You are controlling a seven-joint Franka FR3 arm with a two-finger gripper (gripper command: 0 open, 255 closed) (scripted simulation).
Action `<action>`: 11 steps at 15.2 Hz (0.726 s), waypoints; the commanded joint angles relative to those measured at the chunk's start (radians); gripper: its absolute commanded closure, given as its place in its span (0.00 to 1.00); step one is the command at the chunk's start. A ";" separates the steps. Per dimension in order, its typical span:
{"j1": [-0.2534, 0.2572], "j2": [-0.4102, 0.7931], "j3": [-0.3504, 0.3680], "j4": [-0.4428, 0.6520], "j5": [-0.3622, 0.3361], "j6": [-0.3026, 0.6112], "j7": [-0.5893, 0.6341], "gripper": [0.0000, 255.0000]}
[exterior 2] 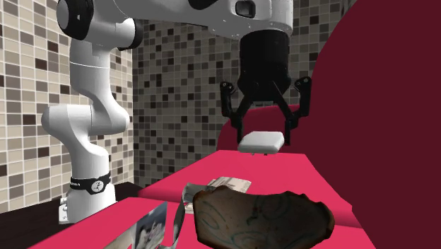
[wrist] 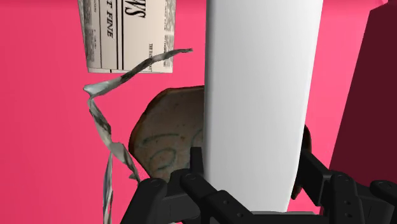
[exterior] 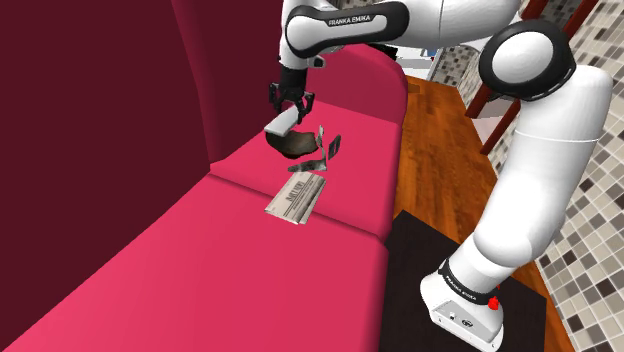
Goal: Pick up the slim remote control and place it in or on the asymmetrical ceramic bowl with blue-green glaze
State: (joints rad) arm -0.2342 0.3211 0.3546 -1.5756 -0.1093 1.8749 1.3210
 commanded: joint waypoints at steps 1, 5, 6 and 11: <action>-0.024 0.024 -0.015 0.028 -0.004 -0.003 -0.042 1.00; -0.039 0.039 -0.025 0.010 -0.006 0.030 -0.063 1.00; -0.039 0.041 -0.025 0.000 -0.007 0.042 -0.062 1.00; -0.039 0.057 -0.028 -0.046 -0.014 0.102 -0.058 1.00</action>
State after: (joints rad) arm -0.2747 0.3691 0.3276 -1.6183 -0.1203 1.9646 1.2618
